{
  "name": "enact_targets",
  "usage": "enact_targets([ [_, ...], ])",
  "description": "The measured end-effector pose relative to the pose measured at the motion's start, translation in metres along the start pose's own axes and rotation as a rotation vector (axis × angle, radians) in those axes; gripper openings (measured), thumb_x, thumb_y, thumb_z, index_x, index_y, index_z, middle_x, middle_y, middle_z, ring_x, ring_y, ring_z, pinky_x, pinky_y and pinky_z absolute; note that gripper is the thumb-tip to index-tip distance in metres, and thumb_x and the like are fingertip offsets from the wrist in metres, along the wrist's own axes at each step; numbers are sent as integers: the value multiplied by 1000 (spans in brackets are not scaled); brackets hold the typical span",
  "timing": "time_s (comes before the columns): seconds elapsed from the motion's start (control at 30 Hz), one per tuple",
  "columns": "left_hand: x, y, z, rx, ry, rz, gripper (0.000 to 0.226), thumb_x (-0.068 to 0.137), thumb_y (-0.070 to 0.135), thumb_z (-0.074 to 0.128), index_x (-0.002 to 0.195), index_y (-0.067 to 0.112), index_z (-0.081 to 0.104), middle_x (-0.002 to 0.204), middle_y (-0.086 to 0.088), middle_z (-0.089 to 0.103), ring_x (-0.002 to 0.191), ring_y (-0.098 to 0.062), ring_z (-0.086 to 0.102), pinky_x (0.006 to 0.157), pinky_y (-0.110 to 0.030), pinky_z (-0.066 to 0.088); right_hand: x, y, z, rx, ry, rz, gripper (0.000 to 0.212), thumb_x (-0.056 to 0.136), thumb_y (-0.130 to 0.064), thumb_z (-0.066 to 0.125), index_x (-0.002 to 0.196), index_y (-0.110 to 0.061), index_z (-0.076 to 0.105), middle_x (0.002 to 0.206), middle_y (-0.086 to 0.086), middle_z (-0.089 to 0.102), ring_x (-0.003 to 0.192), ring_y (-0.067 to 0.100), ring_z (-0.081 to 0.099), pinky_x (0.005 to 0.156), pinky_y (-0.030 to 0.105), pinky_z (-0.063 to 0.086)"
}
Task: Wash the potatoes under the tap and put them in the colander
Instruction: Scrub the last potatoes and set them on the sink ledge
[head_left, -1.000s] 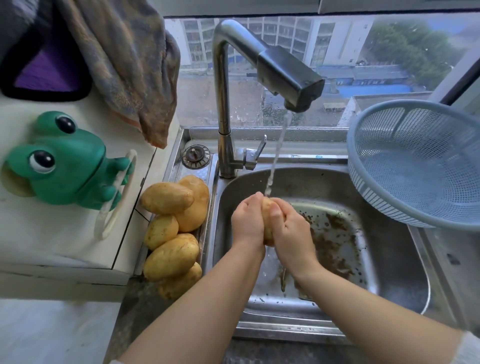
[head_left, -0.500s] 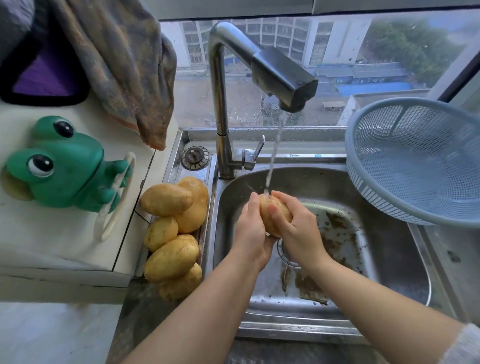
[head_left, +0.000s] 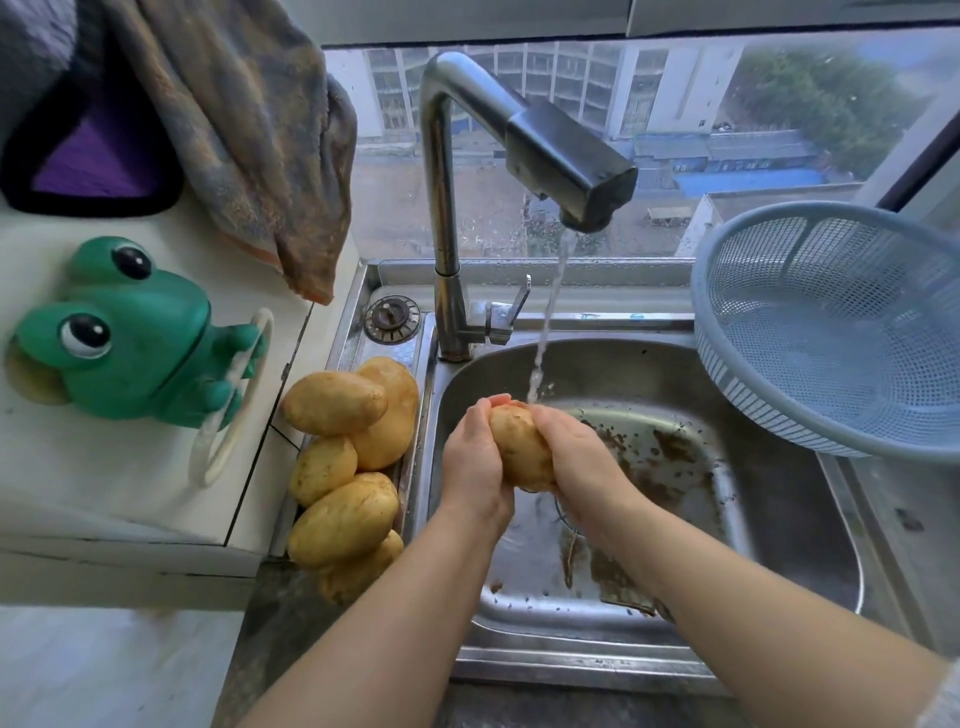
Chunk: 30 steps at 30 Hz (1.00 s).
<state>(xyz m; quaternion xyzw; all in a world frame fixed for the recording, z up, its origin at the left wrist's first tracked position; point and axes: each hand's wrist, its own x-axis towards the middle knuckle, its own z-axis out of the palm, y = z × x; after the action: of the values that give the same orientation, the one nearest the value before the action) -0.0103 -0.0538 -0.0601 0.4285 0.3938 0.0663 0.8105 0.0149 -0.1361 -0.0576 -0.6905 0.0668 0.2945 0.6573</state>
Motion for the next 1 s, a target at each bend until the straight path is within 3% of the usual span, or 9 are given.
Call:
enact_targets([
  [0.1, 1, 0, -3, 24, -21, 14, 31, 104, 23, 38, 91, 13, 64, 93, -15, 64, 88, -27, 63, 79, -42, 56, -4, -1, 0, -4, -72, 7, 23, 95, -33, 56, 114, -22, 63, 114, 7, 64, 104, 23, 63, 82, 39, 58],
  [0.23, -5, -11, 0, 175, -87, 174, 30, 104, 19, 37, 101, 6, 64, 102, -21, 66, 105, -37, 63, 90, -46, 54, -5, -9, -1, 120, 24, 92, 27, 83, -42, 71, 97, -18, 72, 89, 4, 74, 80, 19, 70, 59, 29, 55],
  [0.33, -3, -10, -1, 178, -113, 215, 29, 103, 19, 38, 98, 11, 65, 102, -19, 67, 102, -33, 65, 90, -44, 55, -2, -9, -2, 162, 24, 137, 22, 89, -39, 64, 94, -20, 72, 98, 10, 72, 88, 26, 70, 73, 39, 60],
  [0.4, -1, -6, -2, 132, -123, 195, 24, 103, 19, 40, 99, 14, 63, 99, -14, 66, 95, -26, 65, 85, -40, 56, -2, -9, -3, 178, 30, 134, 22, 96, -35, 54, 97, -20, 70, 105, 14, 69, 96, 30, 68, 85, 48, 57],
  [0.53, 4, 5, -3, -19, -112, 56, 18, 103, 20, 43, 105, 18, 60, 102, -8, 66, 91, -19, 65, 76, -32, 55, -6, -9, -8, 244, -91, 57, 21, 100, -25, 47, 107, -19, 66, 109, 13, 68, 98, 26, 66, 83, 44, 56],
  [0.67, 0, 8, 0, -43, -127, -180, 23, 100, 29, 49, 106, 12, 63, 95, -12, 68, 88, -26, 66, 78, -44, 56, -8, -4, -10, 101, -47, -72, 12, 94, -18, 59, 103, -23, 66, 109, 6, 66, 105, 22, 63, 83, 34, 57],
  [0.77, -5, 0, 1, 39, -126, -164, 31, 98, 31, 53, 117, 8, 60, 101, -18, 66, 86, -29, 64, 68, -42, 57, -10, -5, -5, 35, 70, -157, 2, 90, -21, 66, 91, -20, 66, 95, 4, 68, 93, 17, 66, 70, 25, 58],
  [0.87, -7, -2, -2, 75, -207, -87, 36, 97, 26, 54, 128, 8, 52, 122, -24, 60, 95, -30, 63, 63, -38, 56, -7, -11, -3, 114, 146, -85, 11, 89, -27, 68, 86, -16, 67, 89, 7, 69, 86, 20, 67, 67, 30, 58],
  [1.0, -14, 3, -6, 107, -394, -55, 40, 96, 8, 53, 132, 19, 41, 121, -14, 54, 99, -24, 61, 79, -41, 57, -3, -18, -4, 130, 185, 56, 22, 96, -33, 56, 82, -21, 68, 90, 7, 66, 86, 21, 63, 62, 30, 54],
])
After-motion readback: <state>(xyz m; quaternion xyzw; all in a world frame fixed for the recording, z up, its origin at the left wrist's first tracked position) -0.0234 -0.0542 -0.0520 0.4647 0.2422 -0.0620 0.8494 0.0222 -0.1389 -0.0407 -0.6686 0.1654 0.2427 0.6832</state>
